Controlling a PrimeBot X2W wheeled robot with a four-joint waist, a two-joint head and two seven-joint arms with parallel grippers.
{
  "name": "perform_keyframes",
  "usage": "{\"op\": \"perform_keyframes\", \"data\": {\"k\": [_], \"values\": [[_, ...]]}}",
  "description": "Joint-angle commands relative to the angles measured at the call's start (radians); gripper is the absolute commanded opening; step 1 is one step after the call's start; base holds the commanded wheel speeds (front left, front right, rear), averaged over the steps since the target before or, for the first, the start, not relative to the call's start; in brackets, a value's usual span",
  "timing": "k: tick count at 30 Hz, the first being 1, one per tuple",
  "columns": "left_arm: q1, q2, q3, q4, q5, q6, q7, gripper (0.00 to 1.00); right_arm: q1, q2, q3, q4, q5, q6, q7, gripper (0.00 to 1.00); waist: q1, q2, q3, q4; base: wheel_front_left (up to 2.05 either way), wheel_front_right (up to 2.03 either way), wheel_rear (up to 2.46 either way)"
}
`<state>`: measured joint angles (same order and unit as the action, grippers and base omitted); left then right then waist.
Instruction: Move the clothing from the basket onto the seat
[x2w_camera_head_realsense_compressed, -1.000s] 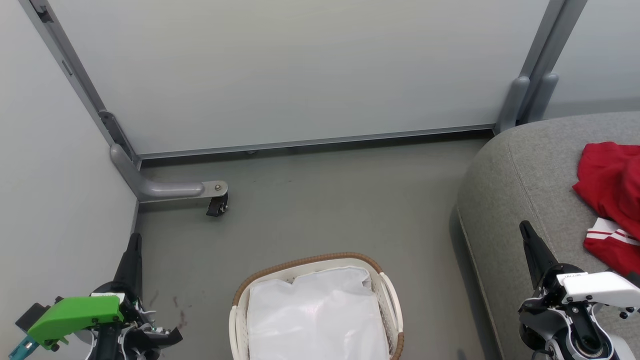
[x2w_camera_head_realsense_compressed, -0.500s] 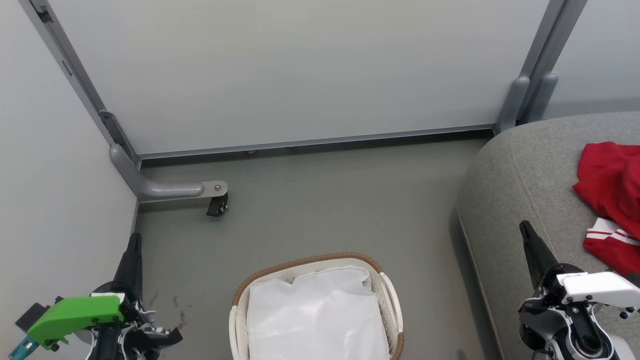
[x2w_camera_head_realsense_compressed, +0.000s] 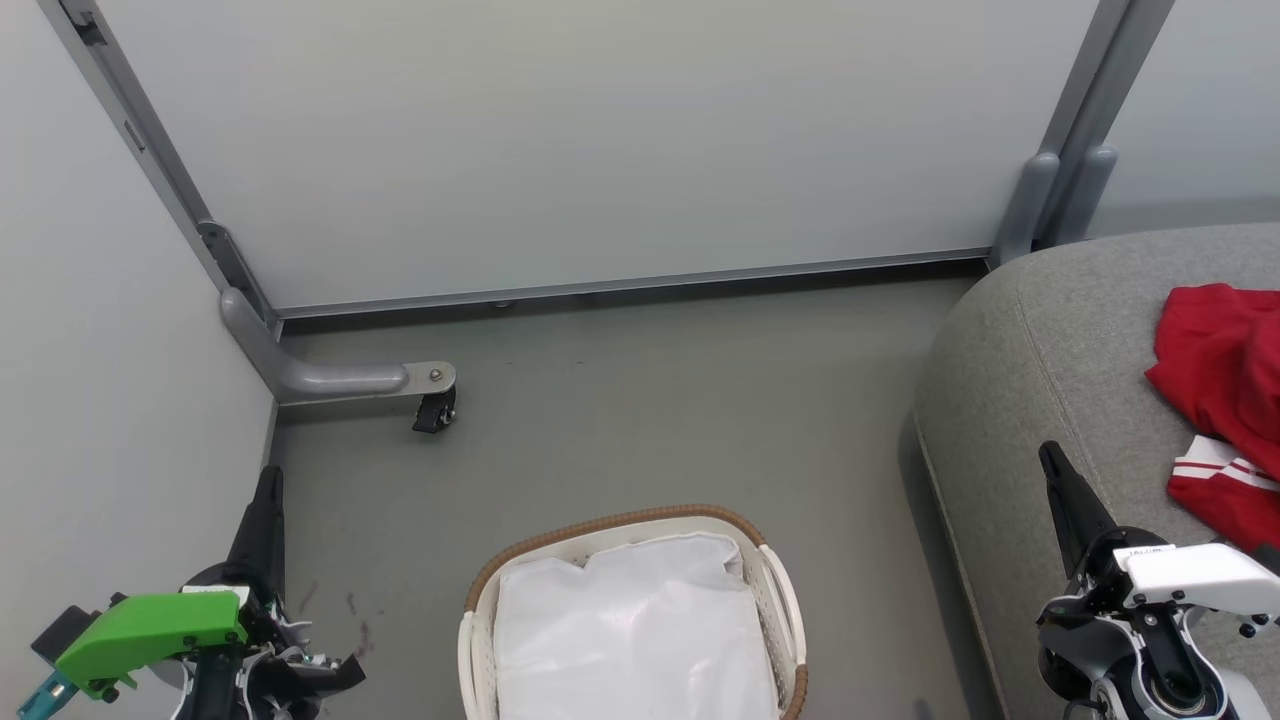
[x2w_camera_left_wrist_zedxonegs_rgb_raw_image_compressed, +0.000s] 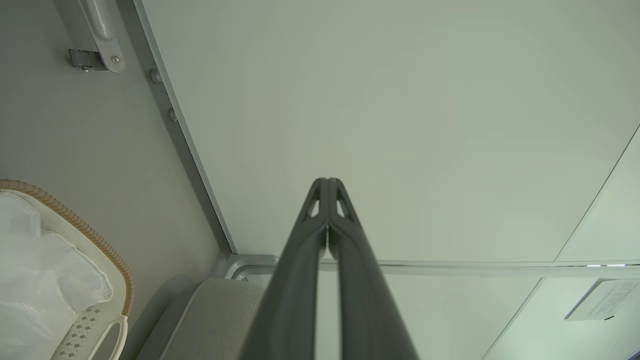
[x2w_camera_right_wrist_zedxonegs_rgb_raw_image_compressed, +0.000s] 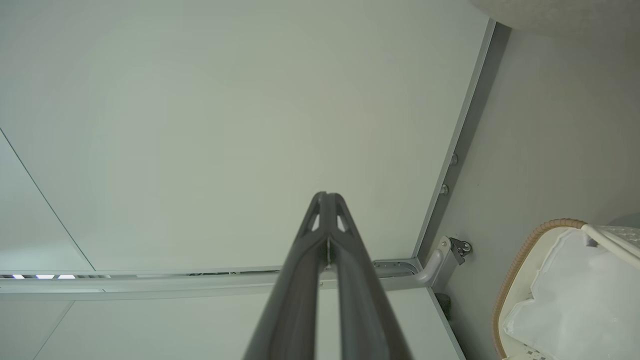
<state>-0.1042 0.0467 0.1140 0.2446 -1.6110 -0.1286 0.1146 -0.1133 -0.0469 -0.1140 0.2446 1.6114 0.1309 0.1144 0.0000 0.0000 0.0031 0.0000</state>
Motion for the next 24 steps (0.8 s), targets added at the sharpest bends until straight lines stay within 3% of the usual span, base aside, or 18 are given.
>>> {"op": "perform_keyframes", "data": {"k": [1,24], "values": [[-0.009,0.007,0.0,-0.001,-0.004,-0.004,0.003,0.0,0.011,-0.006,-0.002,-0.003,0.003,0.0,0.003,0.0,0.0,0.0,0.0,0.0,0.0,0.0,0.0],[-0.009,0.007,0.0,-0.001,-0.004,-0.004,0.003,0.0,0.011,-0.006,-0.002,-0.003,0.003,0.0,0.003,0.0,0.0,0.0,0.0,0.0,0.0,0.0,0.0]]}}
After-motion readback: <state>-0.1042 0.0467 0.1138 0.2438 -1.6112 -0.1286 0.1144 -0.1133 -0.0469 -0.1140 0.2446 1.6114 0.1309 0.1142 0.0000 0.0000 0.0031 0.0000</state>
